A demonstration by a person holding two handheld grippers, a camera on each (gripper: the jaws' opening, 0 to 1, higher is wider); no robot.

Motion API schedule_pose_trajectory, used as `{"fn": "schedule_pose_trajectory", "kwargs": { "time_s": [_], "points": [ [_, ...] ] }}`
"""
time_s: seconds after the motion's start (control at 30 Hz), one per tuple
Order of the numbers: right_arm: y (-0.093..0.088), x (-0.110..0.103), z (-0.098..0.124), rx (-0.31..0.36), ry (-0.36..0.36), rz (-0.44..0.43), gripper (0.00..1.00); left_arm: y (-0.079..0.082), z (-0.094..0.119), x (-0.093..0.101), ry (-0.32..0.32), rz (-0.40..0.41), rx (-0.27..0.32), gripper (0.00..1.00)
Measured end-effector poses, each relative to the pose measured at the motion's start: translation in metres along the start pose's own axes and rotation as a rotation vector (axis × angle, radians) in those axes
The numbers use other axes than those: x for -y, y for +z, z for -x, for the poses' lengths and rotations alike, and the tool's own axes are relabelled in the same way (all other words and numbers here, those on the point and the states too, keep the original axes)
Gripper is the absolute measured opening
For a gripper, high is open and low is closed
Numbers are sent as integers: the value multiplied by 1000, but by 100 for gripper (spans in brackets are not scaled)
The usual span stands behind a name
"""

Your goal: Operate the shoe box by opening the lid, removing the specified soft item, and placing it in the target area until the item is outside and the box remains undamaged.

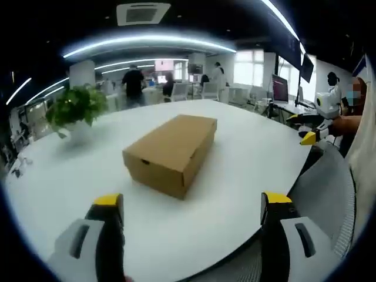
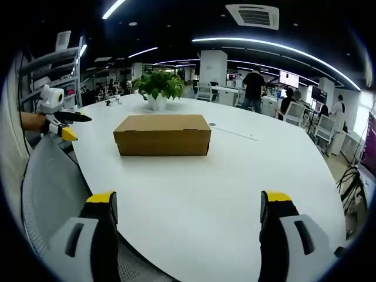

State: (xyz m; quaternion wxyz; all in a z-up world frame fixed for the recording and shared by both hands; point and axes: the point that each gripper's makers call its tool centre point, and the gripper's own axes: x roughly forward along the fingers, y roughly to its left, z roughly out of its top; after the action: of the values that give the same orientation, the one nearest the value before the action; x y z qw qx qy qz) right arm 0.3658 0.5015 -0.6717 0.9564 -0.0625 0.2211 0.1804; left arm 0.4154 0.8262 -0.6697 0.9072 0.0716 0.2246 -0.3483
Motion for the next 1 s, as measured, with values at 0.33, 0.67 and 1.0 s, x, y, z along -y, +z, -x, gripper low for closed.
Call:
{"fn": "schedule_pose_trajectory", "kwargs": {
  "time_s": [0.33, 0.67, 1.0],
  "points": [
    [1, 0, -1, 1, 5, -1, 96, 0, -1, 2, -4, -7, -7, 99],
    [1, 3, -1, 2, 4, -1, 96, 0, -2, 1, -3, -11, -7, 98],
    [1, 3, -1, -1, 9, 2, 96, 0, -4, 3, -11, -16, -13, 98]
  ]
}}
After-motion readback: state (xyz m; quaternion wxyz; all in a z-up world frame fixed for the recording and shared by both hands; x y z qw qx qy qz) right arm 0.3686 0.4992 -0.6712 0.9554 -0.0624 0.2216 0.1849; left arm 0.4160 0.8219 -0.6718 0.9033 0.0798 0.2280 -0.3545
